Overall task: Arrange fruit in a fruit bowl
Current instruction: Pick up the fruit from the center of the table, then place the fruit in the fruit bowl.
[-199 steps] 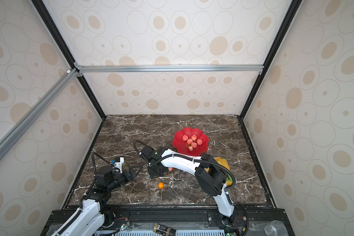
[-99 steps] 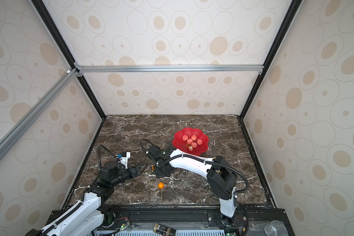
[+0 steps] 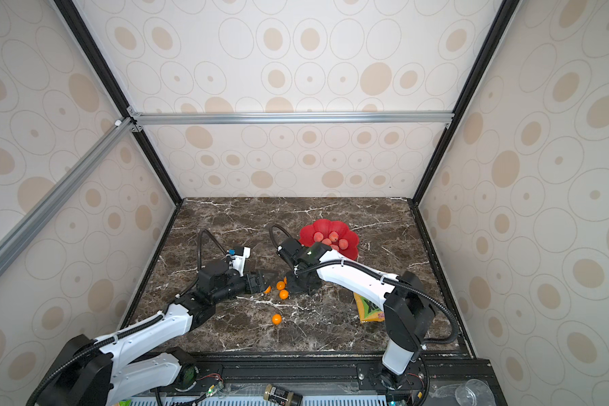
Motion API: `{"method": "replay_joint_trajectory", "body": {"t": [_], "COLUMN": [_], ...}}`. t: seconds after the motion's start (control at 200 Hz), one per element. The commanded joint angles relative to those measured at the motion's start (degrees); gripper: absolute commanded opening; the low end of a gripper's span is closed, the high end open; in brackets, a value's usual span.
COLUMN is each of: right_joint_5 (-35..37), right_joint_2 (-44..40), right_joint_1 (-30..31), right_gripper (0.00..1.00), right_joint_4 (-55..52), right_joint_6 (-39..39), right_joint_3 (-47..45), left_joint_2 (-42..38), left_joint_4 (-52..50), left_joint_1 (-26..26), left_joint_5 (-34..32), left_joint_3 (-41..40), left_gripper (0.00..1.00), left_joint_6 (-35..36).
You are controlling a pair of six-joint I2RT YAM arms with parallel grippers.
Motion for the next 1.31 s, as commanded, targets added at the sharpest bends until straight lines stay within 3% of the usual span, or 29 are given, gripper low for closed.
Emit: {"method": "replay_joint_trajectory", "body": {"t": [0.0, 0.335, 0.625, 0.99, 1.3], "right_joint_5": [0.4, -1.4, -2.7, 0.7, 1.6], "right_joint_2": [-2.3, -3.7, 1.3, 11.1, 16.2], "right_joint_1": [-3.0, -14.2, -22.7, -26.6, -28.4], "right_gripper": [0.0, 0.0, 0.0, 0.0, 0.0], "right_joint_4": [-1.7, -1.5, -0.1, -1.2, -2.1], "right_joint_6": [-1.5, -6.7, -9.9, -12.1, -12.7], "right_joint_3": [-1.2, -1.4, 2.3, 10.9, 14.6], "left_joint_2": [3.5, 16.6, 26.0, 35.3, 38.1], "left_joint_4": [4.8, 7.7, 8.3, 4.5, 3.7], "left_joint_1": [-1.9, -5.6, -6.0, -6.1, -6.2], "left_joint_5": [-1.3, 1.4, 1.6, 1.6, 2.8], "left_joint_3": [4.3, 15.9, 24.2, 34.0, 35.9], "left_gripper": [0.99, 0.98, 0.98, 0.99, 0.99], "left_joint_6": [1.8, 3.7, 4.7, 7.5, 8.2]}}
